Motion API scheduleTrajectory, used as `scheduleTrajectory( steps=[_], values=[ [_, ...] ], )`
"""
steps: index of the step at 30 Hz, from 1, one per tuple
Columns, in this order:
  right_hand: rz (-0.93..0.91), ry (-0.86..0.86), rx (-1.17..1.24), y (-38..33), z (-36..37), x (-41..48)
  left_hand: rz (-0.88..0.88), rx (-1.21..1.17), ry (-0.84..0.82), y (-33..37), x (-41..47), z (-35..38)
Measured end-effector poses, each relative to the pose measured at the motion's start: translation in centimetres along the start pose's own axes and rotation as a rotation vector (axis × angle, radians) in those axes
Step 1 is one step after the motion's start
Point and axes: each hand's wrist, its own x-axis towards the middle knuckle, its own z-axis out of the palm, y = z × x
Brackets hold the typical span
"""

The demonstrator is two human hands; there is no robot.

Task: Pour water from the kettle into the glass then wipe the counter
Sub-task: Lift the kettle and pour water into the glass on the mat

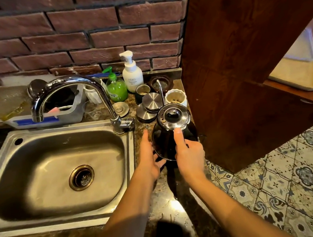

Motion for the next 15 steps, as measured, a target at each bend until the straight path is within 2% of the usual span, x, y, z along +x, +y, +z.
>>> scheduleTrajectory(
  steps=[15],
  values=[
    [-0.154, -0.062, -0.031, -6.6, -4.7, -1.0, 0.025, -0.064, -0.112, 3.2, -5.5, -0.6]
  ],
)
